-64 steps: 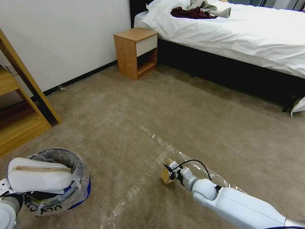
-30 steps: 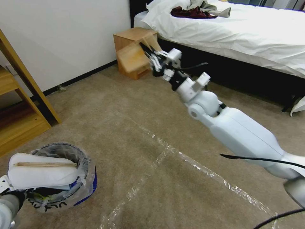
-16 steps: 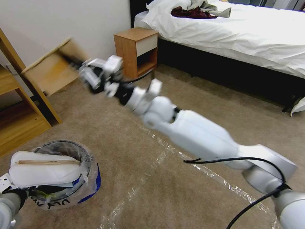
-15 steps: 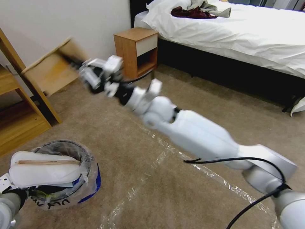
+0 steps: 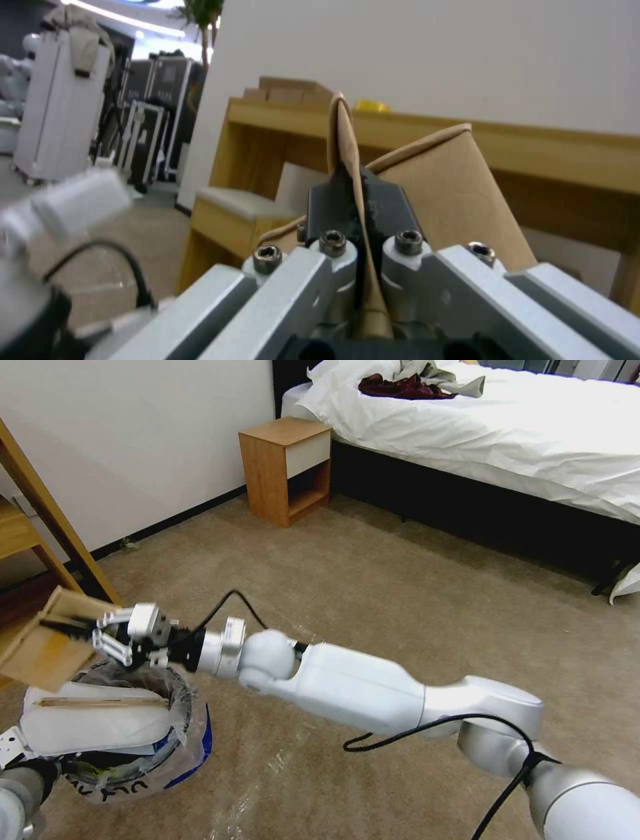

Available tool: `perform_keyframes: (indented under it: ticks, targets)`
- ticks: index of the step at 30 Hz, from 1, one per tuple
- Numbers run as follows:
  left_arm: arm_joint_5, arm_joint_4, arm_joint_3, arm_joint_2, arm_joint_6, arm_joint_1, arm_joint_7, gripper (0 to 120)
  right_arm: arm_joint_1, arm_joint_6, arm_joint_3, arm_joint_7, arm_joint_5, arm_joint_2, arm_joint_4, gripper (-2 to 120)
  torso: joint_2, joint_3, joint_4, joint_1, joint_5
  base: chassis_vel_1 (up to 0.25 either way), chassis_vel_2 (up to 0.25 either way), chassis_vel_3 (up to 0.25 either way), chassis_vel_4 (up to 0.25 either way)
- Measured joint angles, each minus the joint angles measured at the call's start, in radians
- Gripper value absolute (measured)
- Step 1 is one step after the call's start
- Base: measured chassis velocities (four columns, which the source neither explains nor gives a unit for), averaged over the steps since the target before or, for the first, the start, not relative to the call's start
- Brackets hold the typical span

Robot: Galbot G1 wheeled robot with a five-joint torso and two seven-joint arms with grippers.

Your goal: Pick up the trash bin and place the garbage on the floor into it.

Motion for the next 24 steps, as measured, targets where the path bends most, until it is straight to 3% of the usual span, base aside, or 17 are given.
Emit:
perform_keyframes:
  ticks: [24]
  targets:
    - [0.004,-0.013,0.008,-0.002,-0.001,0.009,-0.001,0,-0.045,0.041,-0.022,-0.054,-0.062,-0.007,-0.11,0,0.0,0.0,0.0001,0.0,0.0002,0.0,0.0,0.0,0.0]
